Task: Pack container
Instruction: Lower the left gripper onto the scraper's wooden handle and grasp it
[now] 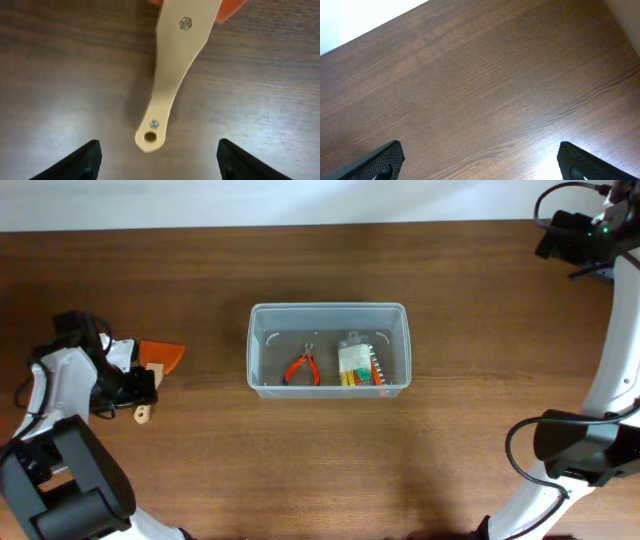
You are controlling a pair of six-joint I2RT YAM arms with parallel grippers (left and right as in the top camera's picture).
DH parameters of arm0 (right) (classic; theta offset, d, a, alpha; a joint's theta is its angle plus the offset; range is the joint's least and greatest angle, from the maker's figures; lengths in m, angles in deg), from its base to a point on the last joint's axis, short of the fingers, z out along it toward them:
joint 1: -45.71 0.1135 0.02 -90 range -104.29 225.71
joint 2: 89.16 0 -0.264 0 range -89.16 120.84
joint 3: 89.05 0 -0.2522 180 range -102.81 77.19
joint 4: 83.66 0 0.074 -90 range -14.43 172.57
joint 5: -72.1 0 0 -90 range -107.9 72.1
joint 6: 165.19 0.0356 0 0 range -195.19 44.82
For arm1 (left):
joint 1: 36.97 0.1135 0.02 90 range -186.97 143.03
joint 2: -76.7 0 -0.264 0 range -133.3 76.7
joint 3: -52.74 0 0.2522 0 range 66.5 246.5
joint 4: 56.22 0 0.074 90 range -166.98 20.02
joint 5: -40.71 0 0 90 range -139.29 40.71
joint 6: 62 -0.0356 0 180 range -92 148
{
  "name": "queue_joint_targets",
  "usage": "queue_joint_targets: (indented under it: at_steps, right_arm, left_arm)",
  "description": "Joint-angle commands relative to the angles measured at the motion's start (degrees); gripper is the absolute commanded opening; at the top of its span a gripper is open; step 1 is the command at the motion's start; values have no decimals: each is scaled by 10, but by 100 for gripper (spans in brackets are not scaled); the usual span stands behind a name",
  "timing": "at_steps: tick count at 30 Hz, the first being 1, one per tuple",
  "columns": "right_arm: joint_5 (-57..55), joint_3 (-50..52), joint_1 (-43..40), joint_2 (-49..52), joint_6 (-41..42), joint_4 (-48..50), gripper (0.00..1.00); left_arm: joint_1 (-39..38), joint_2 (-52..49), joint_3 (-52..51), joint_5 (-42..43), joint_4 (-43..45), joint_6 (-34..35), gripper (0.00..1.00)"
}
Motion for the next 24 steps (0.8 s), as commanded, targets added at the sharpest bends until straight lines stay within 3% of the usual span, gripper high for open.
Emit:
queue_joint_targets:
  at_steps: [1, 10, 24]
  right_arm:
    - [-5, -8, 2, -6, -2, 1, 99]
    - [-5, -8, 2, -6, -2, 1, 99]
    - [-5, -8, 2, -6, -2, 1, 99]
  left_arm:
    - [1, 3, -10, 8, 18, -44, 76]
    - [-8, -28, -10, 19, 49, -60, 68]
    - [-62, -107, -10, 17, 99, -60, 67]
